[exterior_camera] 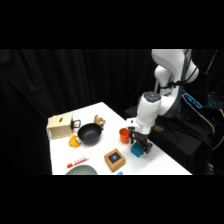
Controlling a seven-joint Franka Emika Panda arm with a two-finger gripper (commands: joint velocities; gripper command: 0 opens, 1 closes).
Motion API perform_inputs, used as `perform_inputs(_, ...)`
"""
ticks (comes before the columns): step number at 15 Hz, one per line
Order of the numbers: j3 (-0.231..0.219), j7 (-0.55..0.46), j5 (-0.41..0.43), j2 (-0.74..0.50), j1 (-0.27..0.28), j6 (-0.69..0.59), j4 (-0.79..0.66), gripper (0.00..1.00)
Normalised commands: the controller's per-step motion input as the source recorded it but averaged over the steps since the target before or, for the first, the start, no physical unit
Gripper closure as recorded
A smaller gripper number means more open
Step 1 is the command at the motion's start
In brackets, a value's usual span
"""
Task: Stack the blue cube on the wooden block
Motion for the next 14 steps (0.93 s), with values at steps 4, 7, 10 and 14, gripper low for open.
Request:
perform_inputs(4, -0.167, 0.12, -0.134, 0.13, 0.156, 0.21, 0.07, 0.0)
perform_inputs(7, -0.148, 0.09, -0.11, 0.1, 0.153, 0.15, 0.07, 0.34)
perform_inputs(10, -0.129, 0.07, -0.098, 0.01, 0.136, 0.11, 0.02, 0.61)
perform_inputs(14, -0.008, -0.01, -0.035, -0.2, 0.041, -0.07, -0.07, 0.73)
